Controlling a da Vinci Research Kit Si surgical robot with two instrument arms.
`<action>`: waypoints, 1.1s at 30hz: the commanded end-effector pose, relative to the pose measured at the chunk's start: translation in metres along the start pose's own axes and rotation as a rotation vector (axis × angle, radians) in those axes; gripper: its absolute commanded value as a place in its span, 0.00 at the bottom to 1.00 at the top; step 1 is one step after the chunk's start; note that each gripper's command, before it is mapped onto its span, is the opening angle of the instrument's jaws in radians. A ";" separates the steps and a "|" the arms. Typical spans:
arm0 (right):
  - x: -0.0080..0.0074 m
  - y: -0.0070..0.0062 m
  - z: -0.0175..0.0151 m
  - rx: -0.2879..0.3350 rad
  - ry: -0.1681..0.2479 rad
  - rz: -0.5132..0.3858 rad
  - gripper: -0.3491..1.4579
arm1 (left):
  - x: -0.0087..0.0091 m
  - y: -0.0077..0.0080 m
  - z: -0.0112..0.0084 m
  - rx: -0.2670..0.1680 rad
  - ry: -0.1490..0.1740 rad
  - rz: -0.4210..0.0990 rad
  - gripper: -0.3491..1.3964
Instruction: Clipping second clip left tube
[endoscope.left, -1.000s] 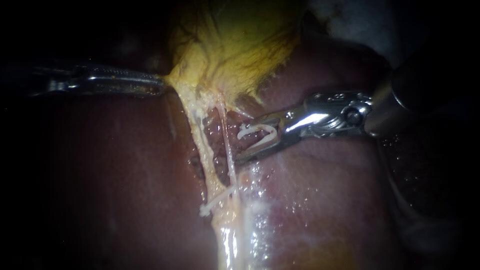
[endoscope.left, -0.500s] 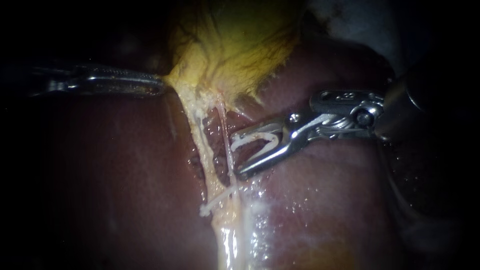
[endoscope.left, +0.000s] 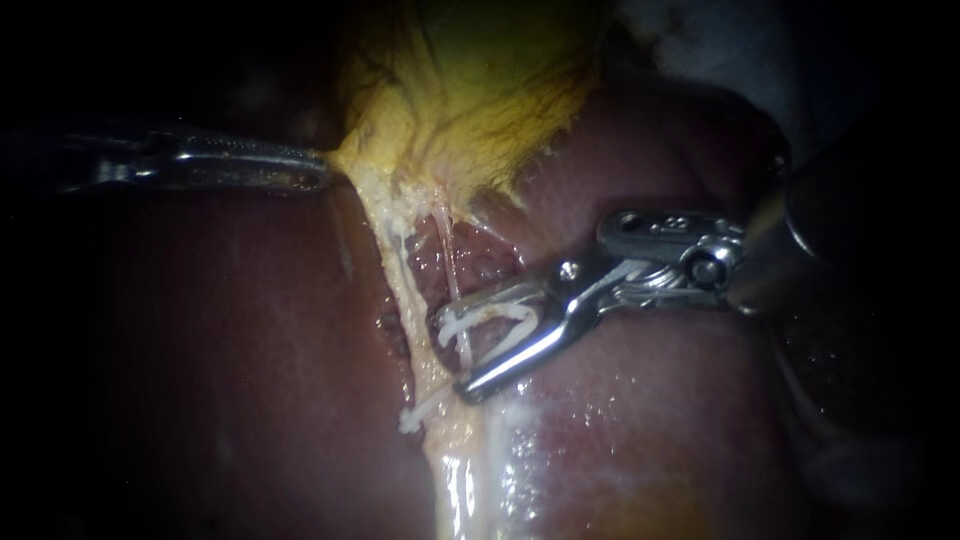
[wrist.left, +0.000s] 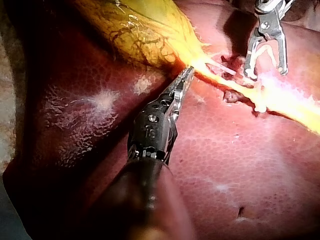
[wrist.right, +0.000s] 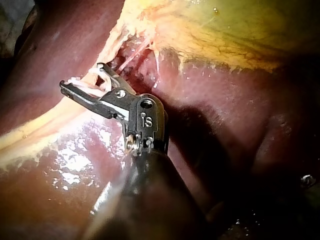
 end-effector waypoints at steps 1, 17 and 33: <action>-0.0004 0.0003 0.0001 -0.002 -0.002 0.003 0.52 | 0.0000 0.0000 0.0000 0.000 0.000 0.000 0.00; -0.0039 0.0049 0.0002 -0.016 -0.017 0.043 0.52 | 0.0000 0.0000 0.0000 0.000 0.000 0.000 0.00; -0.0041 0.0070 0.0032 -0.016 0.007 0.078 0.52 | 0.0000 0.0000 0.0000 0.000 0.000 0.000 0.00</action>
